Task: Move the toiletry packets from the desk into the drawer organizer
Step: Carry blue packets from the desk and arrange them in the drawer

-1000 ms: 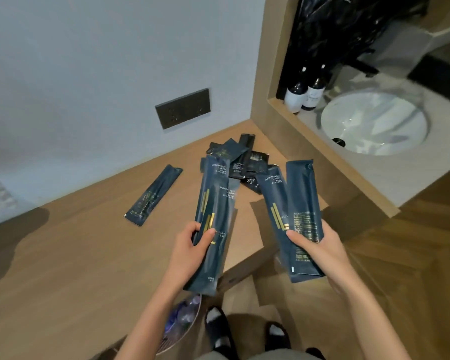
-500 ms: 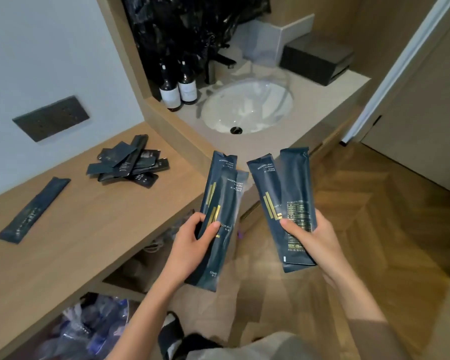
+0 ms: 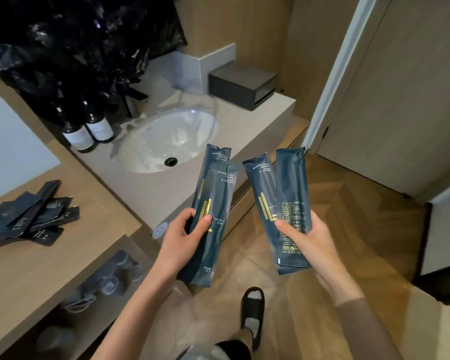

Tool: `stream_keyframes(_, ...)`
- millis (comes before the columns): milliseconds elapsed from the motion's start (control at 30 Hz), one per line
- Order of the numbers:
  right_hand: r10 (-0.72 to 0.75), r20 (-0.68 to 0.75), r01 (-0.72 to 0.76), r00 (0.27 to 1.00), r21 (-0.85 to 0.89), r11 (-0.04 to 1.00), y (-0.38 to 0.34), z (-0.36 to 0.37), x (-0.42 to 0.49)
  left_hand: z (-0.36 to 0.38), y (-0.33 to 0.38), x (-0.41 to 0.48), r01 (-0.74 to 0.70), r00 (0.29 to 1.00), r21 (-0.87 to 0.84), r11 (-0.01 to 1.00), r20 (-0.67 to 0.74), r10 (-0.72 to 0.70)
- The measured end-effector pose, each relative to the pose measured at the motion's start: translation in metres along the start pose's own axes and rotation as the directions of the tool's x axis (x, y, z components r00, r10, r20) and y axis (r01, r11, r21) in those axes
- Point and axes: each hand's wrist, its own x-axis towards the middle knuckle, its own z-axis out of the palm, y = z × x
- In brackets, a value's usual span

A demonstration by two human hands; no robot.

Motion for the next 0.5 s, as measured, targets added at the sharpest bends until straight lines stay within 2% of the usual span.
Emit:
stream_keyframes(333, 0.005, -0.067, -0.006, 0.998, -0.006, 1.0, -0.052, -0.112, 0.178, 0.127, 0.073, 0.181, -0.004, 1.0, -0.127, 0.992, -0.016, 0.002)
stream_keyframes(500, -0.004, -0.046, 0.005, 0.999, 0.02, 1.0, -0.07, -0.147, 0.262, 0.17, 0.107, 0.253, -0.044, 0.997, -0.096, 0.994, -0.067, 0.038)
